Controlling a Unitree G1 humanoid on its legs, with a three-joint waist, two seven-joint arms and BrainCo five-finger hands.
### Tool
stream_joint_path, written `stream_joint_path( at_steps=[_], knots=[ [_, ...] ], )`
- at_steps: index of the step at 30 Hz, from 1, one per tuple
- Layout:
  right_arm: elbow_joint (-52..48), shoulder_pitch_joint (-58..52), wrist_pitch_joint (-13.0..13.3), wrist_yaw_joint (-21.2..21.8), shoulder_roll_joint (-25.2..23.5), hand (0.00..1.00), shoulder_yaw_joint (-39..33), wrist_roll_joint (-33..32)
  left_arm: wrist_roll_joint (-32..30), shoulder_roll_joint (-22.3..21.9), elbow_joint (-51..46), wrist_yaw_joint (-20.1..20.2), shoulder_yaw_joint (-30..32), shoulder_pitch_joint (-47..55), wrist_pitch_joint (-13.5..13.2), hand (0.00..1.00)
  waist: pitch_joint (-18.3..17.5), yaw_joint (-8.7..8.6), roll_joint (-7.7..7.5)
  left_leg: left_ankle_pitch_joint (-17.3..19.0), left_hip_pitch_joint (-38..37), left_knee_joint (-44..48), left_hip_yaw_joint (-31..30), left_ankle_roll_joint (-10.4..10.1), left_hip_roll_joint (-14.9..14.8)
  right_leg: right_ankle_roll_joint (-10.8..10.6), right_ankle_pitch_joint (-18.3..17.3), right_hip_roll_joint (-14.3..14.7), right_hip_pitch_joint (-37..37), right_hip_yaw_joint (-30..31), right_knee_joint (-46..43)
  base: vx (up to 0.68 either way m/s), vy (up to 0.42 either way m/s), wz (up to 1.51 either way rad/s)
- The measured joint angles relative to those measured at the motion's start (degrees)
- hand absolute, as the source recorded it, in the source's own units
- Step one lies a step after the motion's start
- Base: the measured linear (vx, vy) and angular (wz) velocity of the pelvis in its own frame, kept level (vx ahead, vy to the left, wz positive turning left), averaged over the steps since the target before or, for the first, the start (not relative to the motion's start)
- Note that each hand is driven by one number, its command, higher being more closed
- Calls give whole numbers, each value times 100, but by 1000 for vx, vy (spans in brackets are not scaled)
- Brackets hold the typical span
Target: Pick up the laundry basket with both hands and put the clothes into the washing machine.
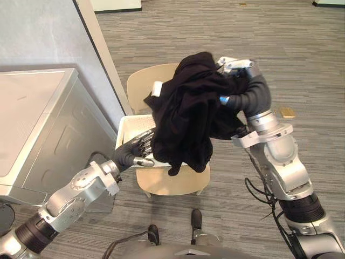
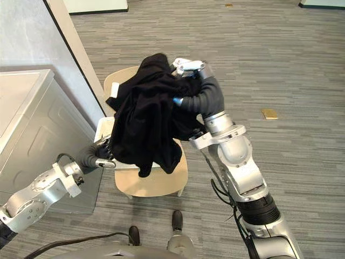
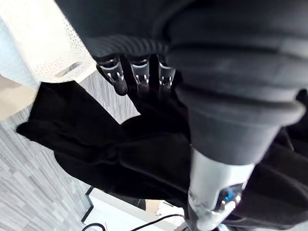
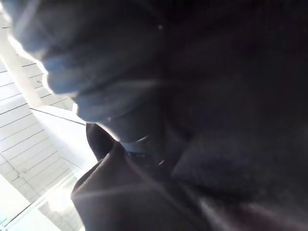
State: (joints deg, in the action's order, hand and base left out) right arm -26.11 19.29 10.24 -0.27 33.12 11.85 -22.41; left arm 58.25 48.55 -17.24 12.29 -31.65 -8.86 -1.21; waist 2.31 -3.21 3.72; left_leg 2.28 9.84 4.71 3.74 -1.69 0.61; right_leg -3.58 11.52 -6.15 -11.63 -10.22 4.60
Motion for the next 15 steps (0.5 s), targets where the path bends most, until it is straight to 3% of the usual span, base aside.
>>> stream_joint_path(
  at_steps=[3, 5, 7, 13, 14, 15],
  knots=[
    [-2, 199, -7, -174, -346, 100, 331, 293, -291, -150, 25, -346, 14, -245, -1, 0, 62, -23, 17, -21, -3, -11, 16, -2, -3, -3, -3, 3, -10, 1, 0, -16, 7, -2],
    [-2, 209, -7, -286, -545, 100, 351, 479, -510, -571, 59, -606, 181, -285, -20, 0, 65, -2, 12, -70, -28, -83, 7, 20, 0, 16, 12, 2, -11, 1, 0, 18, 7, 4],
    [-1, 218, -11, -433, -875, 100, 395, 583, -791, -1429, 247, -980, 447, -302, -149, 0, 71, 44, 3, -126, -94, -157, -4, 46, 8, 19, 33, -2, -14, -4, -1, 54, 13, 3],
    [21, 219, -68, -645, -1407, 100, 687, 937, -1132, -2591, 331, -1602, 580, -549, -302, 0, 161, 110, -45, -154, -105, -183, -60, 49, 17, 20, 34, -16, -7, -54, -2, 31, 14, 5],
    [65, 193, -69, -647, -1531, 100, 766, 937, -1238, -2868, 323, -1723, 661, -546, -362, 100, 176, 120, -62, -156, -106, -189, -65, 51, 19, 20, 34, -20, -5, -58, -2, 0, 0, 0],
    [92, 173, -69, -648, -1577, 100, 782, 937, -1293, -2971, 320, -1761, 690, -546, -381, 100, 180, 126, -68, -157, -108, -192, -67, 52, 20, 19, 33, -21, -3, -60, -2, 0, 0, 0]
  ],
)
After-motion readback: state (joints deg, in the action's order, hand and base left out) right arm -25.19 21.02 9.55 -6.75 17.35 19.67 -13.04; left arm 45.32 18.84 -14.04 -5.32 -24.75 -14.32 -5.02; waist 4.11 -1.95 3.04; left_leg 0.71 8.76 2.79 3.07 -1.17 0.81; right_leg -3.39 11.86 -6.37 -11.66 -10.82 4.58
